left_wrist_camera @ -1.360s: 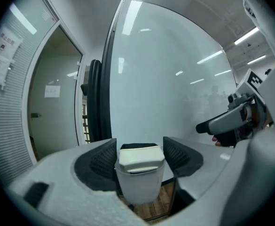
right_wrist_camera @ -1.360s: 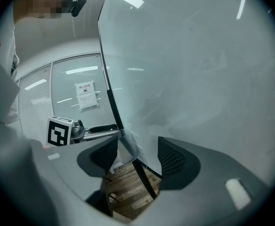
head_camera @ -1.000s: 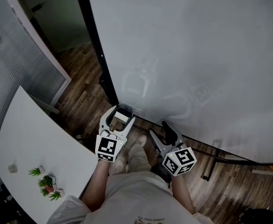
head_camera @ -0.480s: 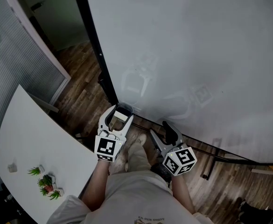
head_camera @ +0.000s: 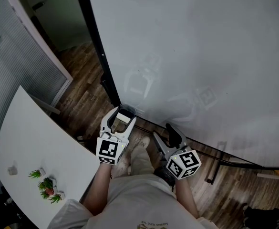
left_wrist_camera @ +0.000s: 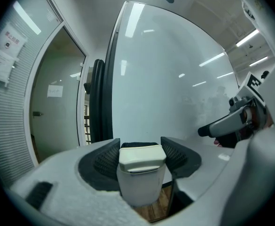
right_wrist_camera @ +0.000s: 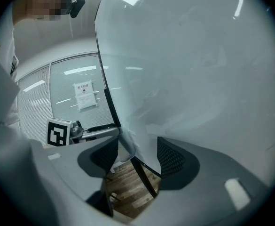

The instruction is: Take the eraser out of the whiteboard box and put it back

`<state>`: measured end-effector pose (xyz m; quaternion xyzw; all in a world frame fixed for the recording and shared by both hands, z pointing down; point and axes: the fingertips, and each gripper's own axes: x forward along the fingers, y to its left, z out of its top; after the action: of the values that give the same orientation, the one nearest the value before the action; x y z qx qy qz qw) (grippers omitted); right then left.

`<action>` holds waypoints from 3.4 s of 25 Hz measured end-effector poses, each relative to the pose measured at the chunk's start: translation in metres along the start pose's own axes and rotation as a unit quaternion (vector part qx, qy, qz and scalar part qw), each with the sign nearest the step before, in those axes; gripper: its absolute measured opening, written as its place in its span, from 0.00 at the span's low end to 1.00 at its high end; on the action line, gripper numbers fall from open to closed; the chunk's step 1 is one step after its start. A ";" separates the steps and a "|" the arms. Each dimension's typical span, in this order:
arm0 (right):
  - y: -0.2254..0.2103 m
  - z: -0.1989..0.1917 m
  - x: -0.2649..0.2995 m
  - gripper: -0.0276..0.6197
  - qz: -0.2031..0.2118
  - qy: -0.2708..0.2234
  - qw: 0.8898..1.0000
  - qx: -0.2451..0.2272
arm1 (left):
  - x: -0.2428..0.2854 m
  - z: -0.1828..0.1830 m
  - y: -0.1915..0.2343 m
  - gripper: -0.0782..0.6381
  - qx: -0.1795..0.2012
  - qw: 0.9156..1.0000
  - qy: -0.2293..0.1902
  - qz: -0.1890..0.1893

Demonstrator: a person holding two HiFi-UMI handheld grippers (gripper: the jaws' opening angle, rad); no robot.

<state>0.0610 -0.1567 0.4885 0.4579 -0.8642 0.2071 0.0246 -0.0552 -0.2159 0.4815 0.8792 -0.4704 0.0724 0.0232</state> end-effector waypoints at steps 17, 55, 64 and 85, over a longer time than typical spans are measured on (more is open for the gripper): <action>0.001 0.003 -0.009 0.44 -0.001 -0.009 1.000 0.000 | -0.005 0.004 0.001 0.48 -0.019 1.000 0.002 0.005; 0.027 0.013 -0.026 0.44 0.009 -0.034 0.999 -0.018 | -0.034 0.044 -0.002 0.48 -0.002 0.999 -0.043 0.017; 0.034 0.016 -0.025 0.44 0.015 -0.038 0.999 -0.024 | -0.040 0.053 -0.001 0.48 -0.004 0.998 -0.055 0.017; 0.049 0.029 -0.038 0.43 0.024 -0.055 0.997 -0.037 | -0.062 0.080 -0.009 0.48 0.005 0.996 -0.082 0.019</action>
<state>0.0481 -0.1137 0.4372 0.4462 -0.8822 0.1501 -0.0115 -0.0731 -0.1685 0.3939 0.8732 -0.4870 0.0027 -0.0216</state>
